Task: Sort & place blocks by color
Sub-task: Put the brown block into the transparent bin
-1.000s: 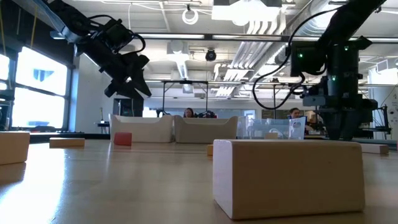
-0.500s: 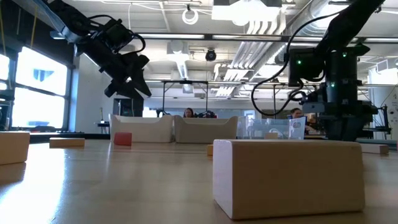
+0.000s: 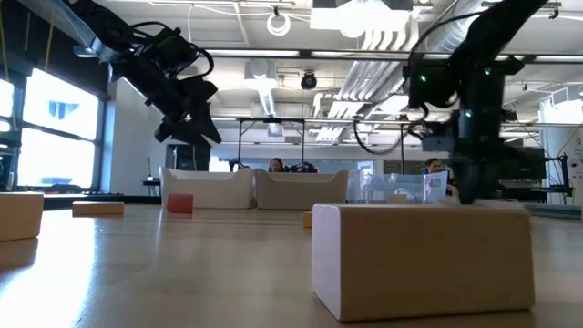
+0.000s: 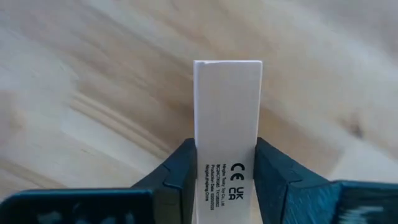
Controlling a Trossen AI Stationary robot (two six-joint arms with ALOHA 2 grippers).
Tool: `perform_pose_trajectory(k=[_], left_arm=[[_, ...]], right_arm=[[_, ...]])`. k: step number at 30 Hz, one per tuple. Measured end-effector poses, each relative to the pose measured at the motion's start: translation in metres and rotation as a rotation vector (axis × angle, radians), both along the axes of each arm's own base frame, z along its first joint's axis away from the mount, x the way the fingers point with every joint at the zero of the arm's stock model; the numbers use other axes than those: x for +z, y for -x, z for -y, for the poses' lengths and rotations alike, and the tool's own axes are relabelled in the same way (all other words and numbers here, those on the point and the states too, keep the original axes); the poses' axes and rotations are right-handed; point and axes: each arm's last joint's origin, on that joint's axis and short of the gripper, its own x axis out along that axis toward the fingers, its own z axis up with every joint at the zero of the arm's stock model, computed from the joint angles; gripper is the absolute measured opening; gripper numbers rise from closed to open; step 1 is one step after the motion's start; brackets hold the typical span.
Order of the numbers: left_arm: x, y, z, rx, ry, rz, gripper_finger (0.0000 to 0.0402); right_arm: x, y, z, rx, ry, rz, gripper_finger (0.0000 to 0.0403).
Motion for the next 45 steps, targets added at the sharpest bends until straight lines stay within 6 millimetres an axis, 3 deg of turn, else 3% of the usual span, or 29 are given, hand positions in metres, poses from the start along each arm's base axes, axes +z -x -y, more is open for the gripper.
perform_pose_trajectory(k=[15, 24, 33, 40, 45], left_arm=[[0.0, -0.016, 0.015, -0.097, -0.022, -0.017, 0.0186], [0.001, -0.013, 0.01, 0.008, -0.148, -0.128, 0.0186], [0.001, -0.011, 0.009, 0.033, -0.18, -0.165, 0.0186], [0.003, -0.01, 0.006, 0.131, -0.236, -0.196, 0.0186], [0.006, -0.009, 0.003, 0.182, -0.239, -0.146, 0.0186]], right_arm=[[0.068, -0.034, 0.037, 0.112, 0.298, 0.148, 0.0097], [0.098, -0.04, 0.074, 0.184, 0.527, 0.232, 0.0097], [0.113, -0.034, 0.107, 0.263, 0.73, 0.243, 0.0097], [0.118, -0.029, 0.121, 0.336, 0.826, 0.213, 0.0097], [0.11, -0.033, 0.134, 0.463, 0.831, 0.238, 0.0097]])
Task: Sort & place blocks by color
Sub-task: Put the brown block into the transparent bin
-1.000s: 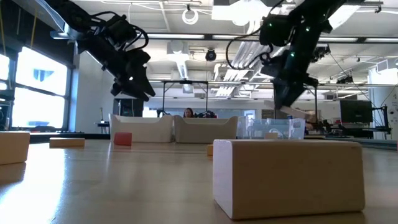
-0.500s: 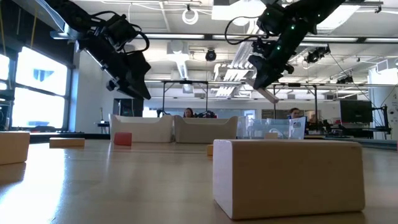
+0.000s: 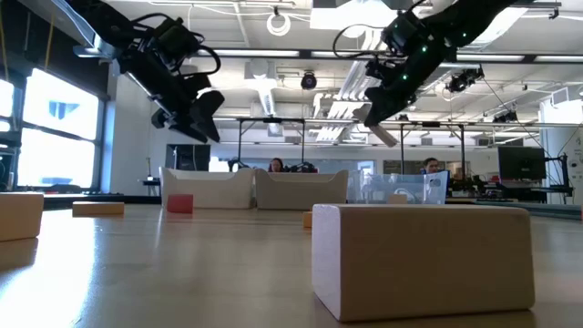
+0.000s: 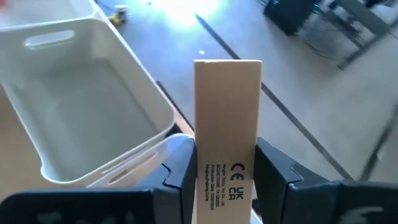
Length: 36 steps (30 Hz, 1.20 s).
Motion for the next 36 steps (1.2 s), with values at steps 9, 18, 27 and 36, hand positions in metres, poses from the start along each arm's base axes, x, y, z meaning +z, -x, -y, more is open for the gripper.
perform_pose_trajectory(k=[9, 18, 27, 36], left_arm=[[-0.006, 0.013, -0.006, 0.087, 0.08, 0.002, 0.0186], [-0.014, 0.025, -0.006, 0.165, 0.243, 0.038, 0.0186], [-0.014, 0.024, -0.006, 0.157, 0.264, 0.074, 0.0186], [-0.014, 0.014, 0.002, -0.043, 0.35, 0.129, 0.0186]], right_arm=[[-0.034, -0.003, 0.021, 0.051, -0.02, -0.169, 0.0097], [-0.058, -0.003, 0.033, 0.05, -0.08, -0.23, 0.0099], [-0.074, -0.006, 0.038, 0.044, -0.121, -0.246, 0.0102], [-0.077, 0.003, 0.049, -0.021, -0.132, -0.234, 0.0109]])
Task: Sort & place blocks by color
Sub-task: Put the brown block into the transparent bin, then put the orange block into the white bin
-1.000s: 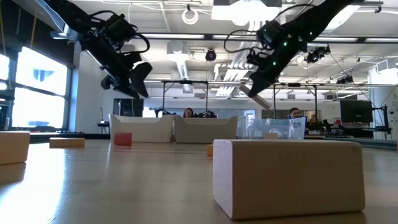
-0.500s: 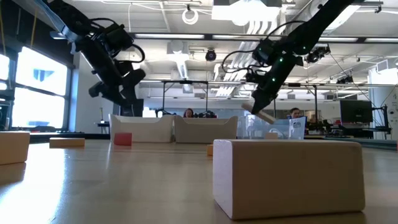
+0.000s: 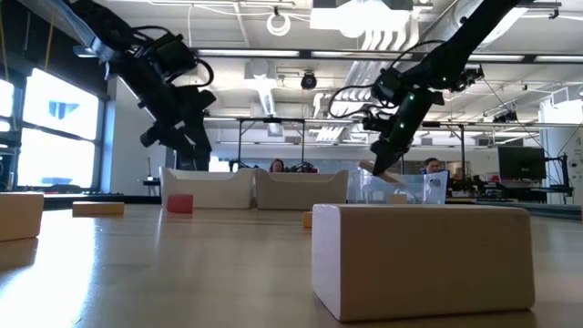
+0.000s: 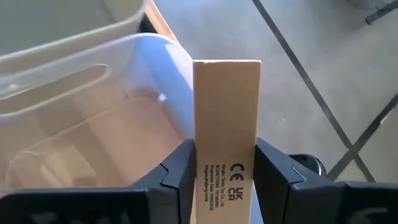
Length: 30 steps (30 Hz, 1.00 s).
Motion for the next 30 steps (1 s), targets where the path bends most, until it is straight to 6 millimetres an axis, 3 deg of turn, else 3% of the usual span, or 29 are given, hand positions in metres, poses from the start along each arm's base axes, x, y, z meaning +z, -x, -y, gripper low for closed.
perform_pose_trajectory(k=[12, 24, 30], left_arm=[[0.0, -0.023, 0.023, -0.206, -0.041, -0.031, 0.0186], [-0.004, -0.04, 0.054, -0.439, -0.074, -0.119, 0.0197], [-0.005, -0.043, 0.06, -0.508, -0.103, -0.15, 0.0223]], right_arm=[[-0.002, -0.006, -0.01, -0.032, 0.02, -0.086, 0.0173], [0.0, -0.031, -0.042, 0.004, 0.1, -0.172, 0.0181], [0.015, -0.036, -0.057, 0.002, 0.114, -0.102, 0.0181]])
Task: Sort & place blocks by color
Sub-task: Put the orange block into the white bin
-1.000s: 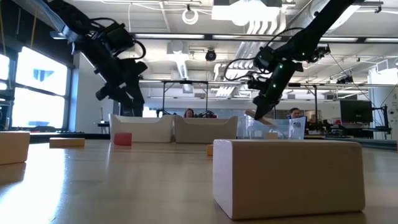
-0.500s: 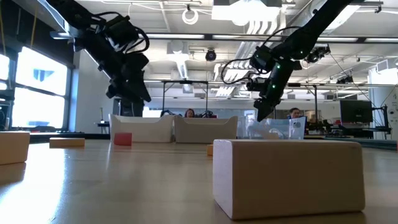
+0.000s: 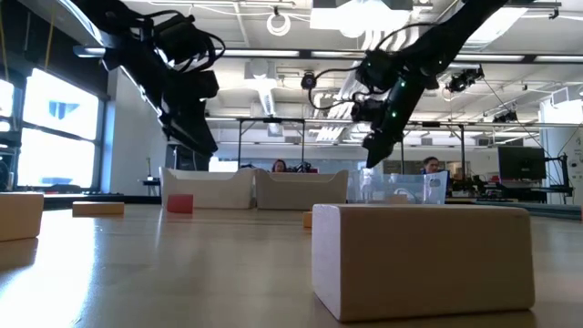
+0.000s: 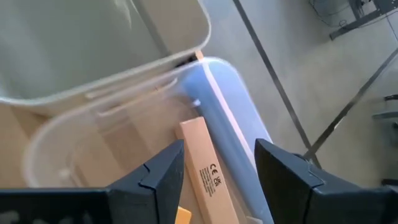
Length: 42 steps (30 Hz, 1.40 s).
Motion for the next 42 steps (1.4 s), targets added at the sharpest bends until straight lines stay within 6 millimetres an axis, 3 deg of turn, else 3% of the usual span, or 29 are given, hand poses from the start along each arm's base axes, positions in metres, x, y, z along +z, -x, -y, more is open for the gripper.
perform_pose_trajectory(k=[11, 23, 33, 42], left_arm=[[-0.005, 0.002, 0.01, -0.284, -0.155, -0.156, 0.0239], [-0.007, -0.004, 0.025, -0.474, -0.361, -0.305, 0.0239], [-0.007, -0.009, 0.04, -0.567, -0.488, -0.396, 0.0239], [-0.007, -0.008, 0.04, -0.654, -0.576, -0.465, 0.0239]], right_arm=[[0.037, -0.003, -0.037, 0.016, -0.027, 0.198, 0.0181], [0.042, -0.014, -0.07, 0.065, -0.068, 0.233, 0.0181], [0.042, -0.016, -0.077, 0.092, -0.043, 0.21, 0.0181], [0.042, -0.016, -0.076, 0.088, -0.029, 0.198, 0.0181]])
